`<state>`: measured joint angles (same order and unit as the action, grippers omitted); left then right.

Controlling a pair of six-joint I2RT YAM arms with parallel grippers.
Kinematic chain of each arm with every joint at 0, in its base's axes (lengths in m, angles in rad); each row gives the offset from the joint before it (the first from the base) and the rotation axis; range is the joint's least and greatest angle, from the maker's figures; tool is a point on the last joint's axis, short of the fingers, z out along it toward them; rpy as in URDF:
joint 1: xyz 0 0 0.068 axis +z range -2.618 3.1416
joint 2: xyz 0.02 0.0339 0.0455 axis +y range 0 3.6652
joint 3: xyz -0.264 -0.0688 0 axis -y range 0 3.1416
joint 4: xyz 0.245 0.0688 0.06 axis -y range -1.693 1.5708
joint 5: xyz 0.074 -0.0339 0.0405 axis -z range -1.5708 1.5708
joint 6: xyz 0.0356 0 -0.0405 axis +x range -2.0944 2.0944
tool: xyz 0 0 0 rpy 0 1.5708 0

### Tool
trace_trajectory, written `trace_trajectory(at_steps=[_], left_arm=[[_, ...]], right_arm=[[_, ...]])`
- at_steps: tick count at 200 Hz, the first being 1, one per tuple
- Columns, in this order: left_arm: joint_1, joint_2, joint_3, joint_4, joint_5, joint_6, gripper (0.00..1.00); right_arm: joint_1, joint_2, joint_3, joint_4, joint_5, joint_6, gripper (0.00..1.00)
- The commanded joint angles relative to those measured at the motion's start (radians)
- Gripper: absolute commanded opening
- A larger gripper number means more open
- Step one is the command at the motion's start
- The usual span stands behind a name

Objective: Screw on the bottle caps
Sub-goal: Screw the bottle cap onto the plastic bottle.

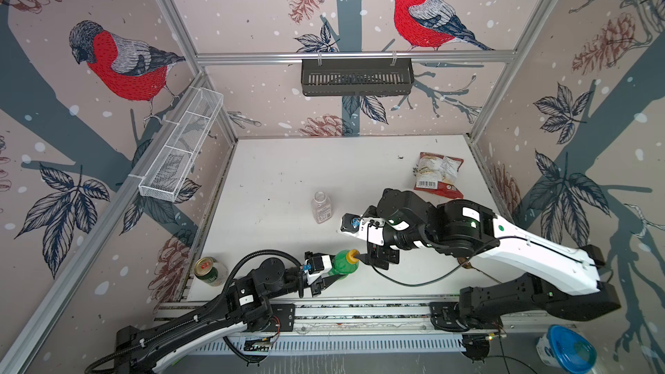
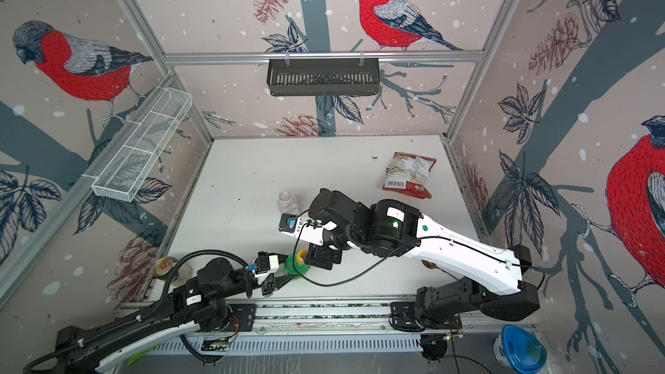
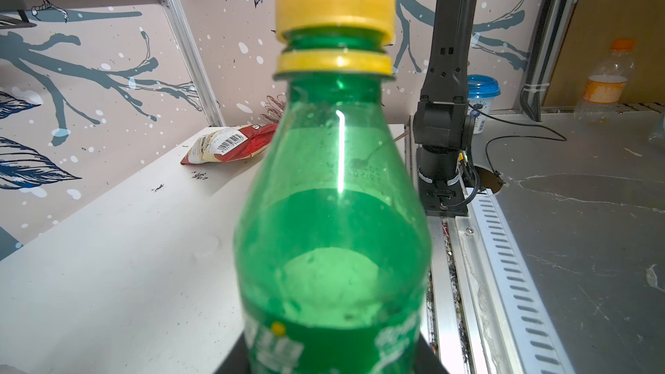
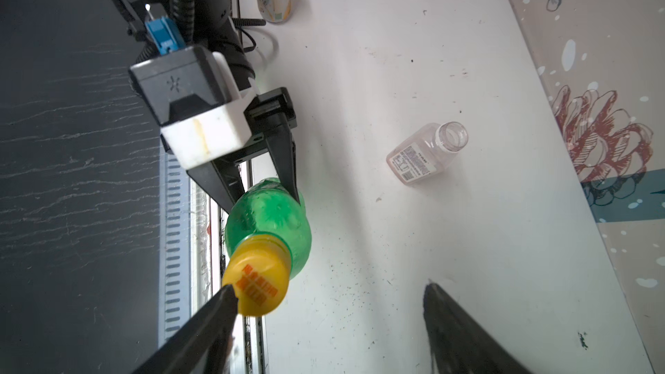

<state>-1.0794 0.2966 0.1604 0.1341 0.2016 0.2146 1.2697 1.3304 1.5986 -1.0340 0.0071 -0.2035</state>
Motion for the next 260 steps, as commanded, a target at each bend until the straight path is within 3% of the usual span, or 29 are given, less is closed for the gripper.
trace_trajectory(at_steps=[1,86,260], left_arm=[[-0.001,0.004,0.002,0.02,0.014,0.009,0.2],[-0.001,0.004,0.001,0.022,0.013,0.009,0.2],[-0.001,-0.001,0.0,0.013,0.014,0.017,0.2]], right_arm=[[0.0,0.0,-0.017,-0.026,-0.019,-0.015,0.83],[0.001,0.045,0.0,0.024,0.045,-0.023,0.83],[-0.002,0.146,0.122,0.071,0.057,0.004,0.82]])
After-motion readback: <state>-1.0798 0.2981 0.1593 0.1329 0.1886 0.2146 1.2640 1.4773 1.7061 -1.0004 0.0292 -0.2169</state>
